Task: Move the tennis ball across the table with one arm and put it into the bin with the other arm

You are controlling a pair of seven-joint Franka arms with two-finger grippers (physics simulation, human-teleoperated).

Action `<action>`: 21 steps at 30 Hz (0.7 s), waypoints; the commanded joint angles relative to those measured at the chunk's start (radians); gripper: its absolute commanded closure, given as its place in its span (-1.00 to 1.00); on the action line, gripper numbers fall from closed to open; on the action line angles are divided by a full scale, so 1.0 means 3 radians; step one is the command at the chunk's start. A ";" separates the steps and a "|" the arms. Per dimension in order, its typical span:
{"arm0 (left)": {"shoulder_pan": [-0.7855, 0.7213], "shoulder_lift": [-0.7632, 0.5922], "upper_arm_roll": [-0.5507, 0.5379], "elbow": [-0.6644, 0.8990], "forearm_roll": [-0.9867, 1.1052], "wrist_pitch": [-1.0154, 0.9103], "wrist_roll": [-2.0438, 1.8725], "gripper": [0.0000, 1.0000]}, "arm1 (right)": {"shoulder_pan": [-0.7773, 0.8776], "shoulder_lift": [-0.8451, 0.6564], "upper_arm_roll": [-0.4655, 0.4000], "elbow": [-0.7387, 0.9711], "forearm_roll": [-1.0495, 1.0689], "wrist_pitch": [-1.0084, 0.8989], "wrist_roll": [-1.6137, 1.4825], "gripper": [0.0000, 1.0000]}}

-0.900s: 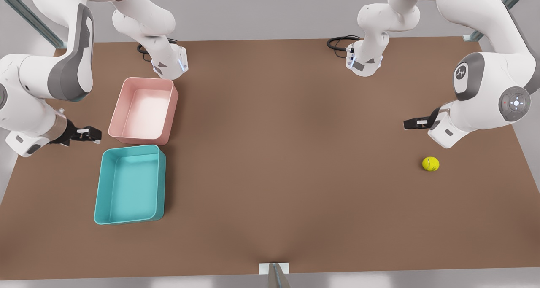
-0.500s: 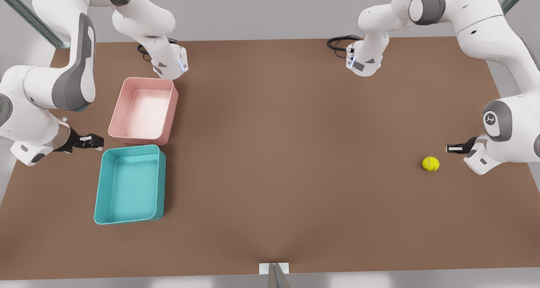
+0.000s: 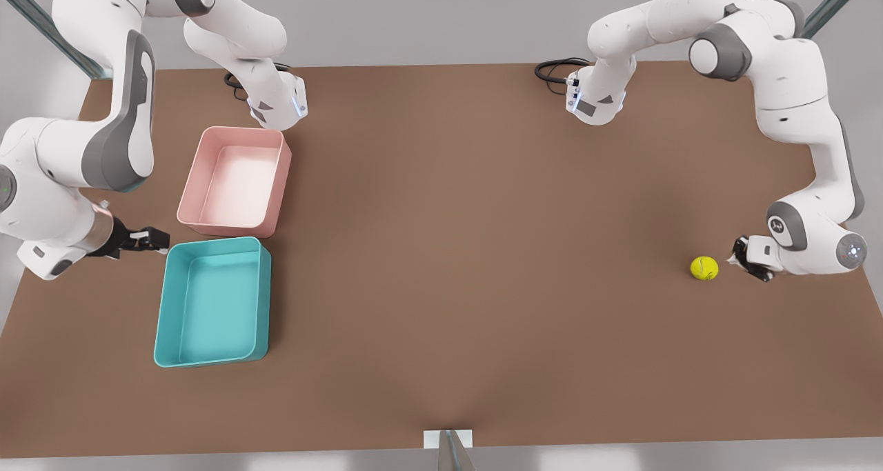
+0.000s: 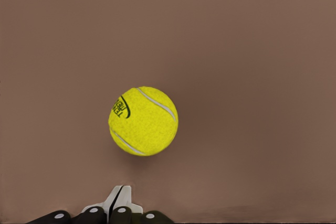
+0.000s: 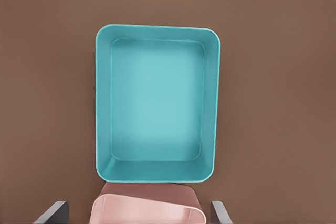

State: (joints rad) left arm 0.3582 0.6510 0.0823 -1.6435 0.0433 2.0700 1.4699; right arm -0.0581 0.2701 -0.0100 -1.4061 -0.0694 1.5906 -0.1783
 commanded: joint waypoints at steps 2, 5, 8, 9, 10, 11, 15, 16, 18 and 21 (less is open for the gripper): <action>0.0033 -0.0007 0.0043 -0.0018 0.0060 0.0535 0.2903 0.57 | -0.0001 0.0005 0.0003 0.0003 0.0006 0.0005 -0.0055 -1.00; 0.0003 -0.0099 0.0043 -0.0330 0.0116 0.0939 0.2826 0.57 | -0.0001 0.0010 -0.0002 0.0003 0.0042 0.0005 -0.0055 -1.00; 0.0013 -0.0094 0.0043 -0.0335 0.0265 0.0969 0.2842 0.57 | -0.0001 0.0010 -0.0002 -0.0002 0.0057 0.0005 -0.0055 -1.00; 0.0018 -0.0089 0.0043 -0.0356 0.0265 0.1026 0.2842 0.57 | -0.0001 0.0010 -0.0002 -0.0002 0.0057 0.0005 -0.0055 -1.00; 0.0023 -0.0089 0.0063 -0.0427 0.0265 0.1031 0.2837 0.57 | -0.0001 0.0010 -0.0002 -0.0007 0.0057 0.0005 -0.0055 -1.00; 0.0013 -0.0089 0.0084 -0.0458 0.0265 0.1031 0.2826 0.57 | -0.0001 0.0010 0.0003 -0.0007 0.0057 0.0005 -0.0055 -1.00; 0.0018 -0.0033 0.0119 -0.0484 0.0265 0.1026 0.2816 0.57 | -0.0006 0.0010 -0.0002 -0.0012 0.0057 0.0005 -0.0055 -1.00; 0.0018 -0.0028 0.0114 -0.0484 0.0260 0.1026 0.2816 0.57 | -0.0006 0.0010 -0.0002 -0.0012 0.0057 0.0000 -0.0055 -1.00; 0.0013 0.0018 0.0119 -0.0499 0.0249 0.1026 0.2734 0.57 | -0.0001 0.0010 -0.0002 -0.0012 0.0057 0.0000 -0.0055 -1.00; 0.0013 0.0023 0.0119 -0.0504 0.0249 0.1020 0.2719 0.57 | -0.0001 0.0025 -0.0002 -0.0012 0.0057 -0.0010 -0.0055 -1.00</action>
State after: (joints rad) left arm 0.3625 0.6582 0.1180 -1.7947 0.1183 2.3641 2.0476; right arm -0.0585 0.2782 -0.0104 -1.4103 -0.0530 1.5908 -0.1894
